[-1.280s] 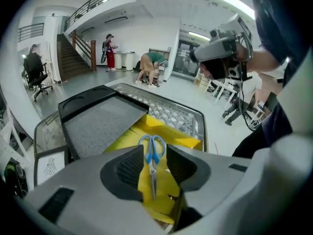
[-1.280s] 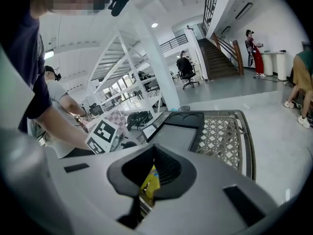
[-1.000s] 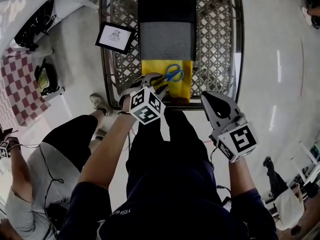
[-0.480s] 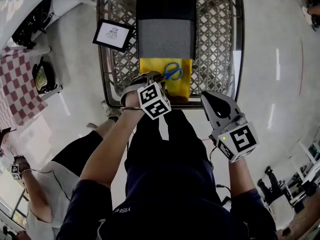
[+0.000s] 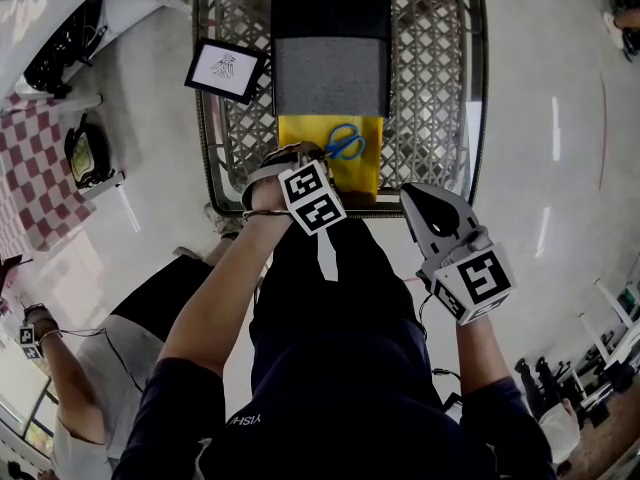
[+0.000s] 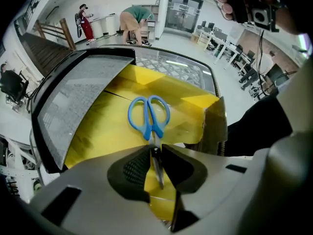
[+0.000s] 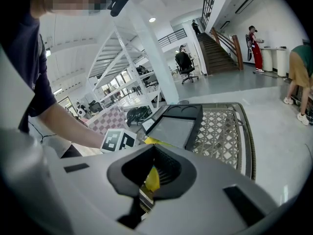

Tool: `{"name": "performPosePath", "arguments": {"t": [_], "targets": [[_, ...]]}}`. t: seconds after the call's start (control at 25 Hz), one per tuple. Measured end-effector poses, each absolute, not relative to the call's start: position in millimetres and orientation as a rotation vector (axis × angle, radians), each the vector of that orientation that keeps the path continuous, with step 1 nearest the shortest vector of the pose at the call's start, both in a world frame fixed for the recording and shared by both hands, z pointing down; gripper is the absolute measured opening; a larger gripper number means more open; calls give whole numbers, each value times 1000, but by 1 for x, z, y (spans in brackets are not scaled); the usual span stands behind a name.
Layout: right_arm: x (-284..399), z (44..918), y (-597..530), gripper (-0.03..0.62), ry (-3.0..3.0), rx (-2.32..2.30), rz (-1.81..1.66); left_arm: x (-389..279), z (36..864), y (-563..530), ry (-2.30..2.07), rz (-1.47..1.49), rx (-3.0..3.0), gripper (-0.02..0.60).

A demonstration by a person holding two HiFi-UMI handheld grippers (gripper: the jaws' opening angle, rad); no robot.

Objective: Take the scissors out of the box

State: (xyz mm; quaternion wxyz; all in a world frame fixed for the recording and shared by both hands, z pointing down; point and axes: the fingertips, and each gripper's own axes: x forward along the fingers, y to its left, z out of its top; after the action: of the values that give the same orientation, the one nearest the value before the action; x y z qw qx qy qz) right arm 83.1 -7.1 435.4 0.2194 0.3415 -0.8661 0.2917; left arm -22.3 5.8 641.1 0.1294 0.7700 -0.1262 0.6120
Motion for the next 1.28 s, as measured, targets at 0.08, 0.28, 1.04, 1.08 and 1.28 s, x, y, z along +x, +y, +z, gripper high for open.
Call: {"name": "performPosePath", "arguments": {"t": [0.08, 0.28, 1.04, 1.08, 1.28], "targets": [[83, 435, -7, 18, -2400, 944, 805, -22, 642, 6, -359, 1783, 2238, 87], [83, 433, -6, 18, -2403, 949, 799, -22, 642, 6, -376, 1776, 2262, 75], [75, 388, -28, 18, -2464, 990, 679, -11, 506, -32, -619, 1323, 2485, 75], [74, 384, -29, 17, -2468, 990, 670, -12, 496, -35, -639, 1296, 2494, 75], [68, 358, -40, 18, -2516, 1003, 610, -16, 446, -48, -737, 1164, 2540, 75]]}}
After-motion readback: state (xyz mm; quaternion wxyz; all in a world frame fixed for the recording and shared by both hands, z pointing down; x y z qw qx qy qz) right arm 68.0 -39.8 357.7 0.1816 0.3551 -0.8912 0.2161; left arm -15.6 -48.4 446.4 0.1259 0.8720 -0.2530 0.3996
